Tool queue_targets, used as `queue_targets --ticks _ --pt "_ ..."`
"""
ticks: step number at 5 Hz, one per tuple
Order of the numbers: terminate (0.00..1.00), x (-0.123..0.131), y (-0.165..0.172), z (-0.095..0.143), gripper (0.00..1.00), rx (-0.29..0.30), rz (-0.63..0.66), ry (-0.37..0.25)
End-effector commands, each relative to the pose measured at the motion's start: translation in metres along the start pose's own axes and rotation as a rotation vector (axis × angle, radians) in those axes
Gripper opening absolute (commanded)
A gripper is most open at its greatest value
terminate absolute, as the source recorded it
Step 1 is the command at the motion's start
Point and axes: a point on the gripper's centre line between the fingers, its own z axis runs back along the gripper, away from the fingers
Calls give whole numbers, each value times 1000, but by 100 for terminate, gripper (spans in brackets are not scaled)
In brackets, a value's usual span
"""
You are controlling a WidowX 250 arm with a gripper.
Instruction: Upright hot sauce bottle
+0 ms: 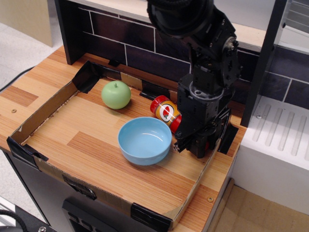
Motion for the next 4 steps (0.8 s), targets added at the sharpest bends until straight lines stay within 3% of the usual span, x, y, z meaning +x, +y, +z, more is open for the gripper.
queue_targets --ticks 1,2,4 --pt "0 2 -7 52 0 -99 -157 -12" --pt "0 0 -3 71 0 -120 -209 17" --pt "0 3 7 94 0 4 -249 271"
